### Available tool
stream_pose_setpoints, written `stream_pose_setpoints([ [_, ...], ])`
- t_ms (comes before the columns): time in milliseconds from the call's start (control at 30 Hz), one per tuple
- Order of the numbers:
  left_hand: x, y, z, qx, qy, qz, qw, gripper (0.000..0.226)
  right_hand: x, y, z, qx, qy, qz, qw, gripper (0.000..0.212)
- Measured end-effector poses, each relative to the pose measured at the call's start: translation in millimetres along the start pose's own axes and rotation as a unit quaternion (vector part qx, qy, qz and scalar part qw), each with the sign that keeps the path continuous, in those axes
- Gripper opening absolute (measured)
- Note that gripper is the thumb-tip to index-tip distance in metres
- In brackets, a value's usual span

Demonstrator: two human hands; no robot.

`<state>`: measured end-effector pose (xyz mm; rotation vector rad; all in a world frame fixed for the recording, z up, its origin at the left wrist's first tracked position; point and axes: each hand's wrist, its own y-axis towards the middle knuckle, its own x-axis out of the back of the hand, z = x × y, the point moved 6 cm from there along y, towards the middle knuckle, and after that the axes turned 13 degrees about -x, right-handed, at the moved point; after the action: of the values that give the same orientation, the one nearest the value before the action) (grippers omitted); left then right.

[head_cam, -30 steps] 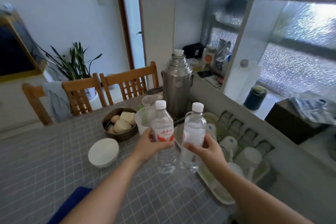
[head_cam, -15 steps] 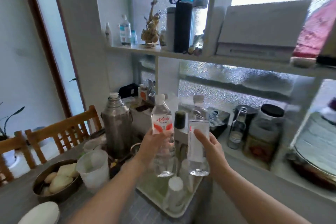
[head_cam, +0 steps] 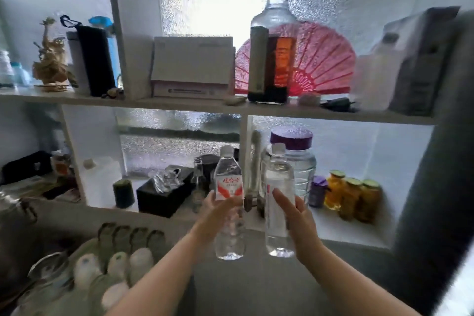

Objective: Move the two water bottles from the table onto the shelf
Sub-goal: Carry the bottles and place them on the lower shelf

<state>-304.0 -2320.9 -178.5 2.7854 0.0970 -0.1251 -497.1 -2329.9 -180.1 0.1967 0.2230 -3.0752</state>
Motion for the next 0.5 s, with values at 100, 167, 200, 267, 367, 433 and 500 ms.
stream_pose_setpoints([
  [100, -55.3, 9.2, 13.1, 0.010, 0.006, 0.025, 1.000, 0.084, 56.5, -8.6, 3.7, 0.006, 0.018, -0.051, 0.999, 0.050],
  [167, -86.4, 14.9, 18.7, 0.016, -0.006, 0.033, 0.999, 0.091, 86.5, -11.0, 6.3, 0.018, 0.019, -0.088, 0.996, 0.057],
  [200, -100.7, 17.8, 20.3, 0.016, -0.007, 0.041, 0.999, 0.093, 98.5, -10.7, 6.6, 0.023, 0.019, -0.103, 0.994, 0.062],
  [267, -125.2, 22.8, 20.9, 0.005, -0.001, 0.065, 0.998, 0.086, 116.2, -9.5, 6.2, 0.026, 0.019, -0.124, 0.992, 0.069],
  [367, -152.8, 33.7, 21.9, -0.018, 0.007, 0.105, 0.994, 0.066, 137.3, -4.0, 6.5, 0.031, 0.025, -0.156, 0.987, 0.063],
  [433, -167.0, 45.8, 23.6, -0.035, 0.017, 0.131, 0.991, 0.064, 147.0, 1.4, 8.7, 0.031, 0.013, -0.173, 0.984, 0.048],
  [500, -180.1, 61.0, 27.1, -0.038, 0.021, 0.157, 0.987, 0.055, 157.6, 10.7, 10.8, 0.036, -0.002, -0.199, 0.979, 0.029],
])
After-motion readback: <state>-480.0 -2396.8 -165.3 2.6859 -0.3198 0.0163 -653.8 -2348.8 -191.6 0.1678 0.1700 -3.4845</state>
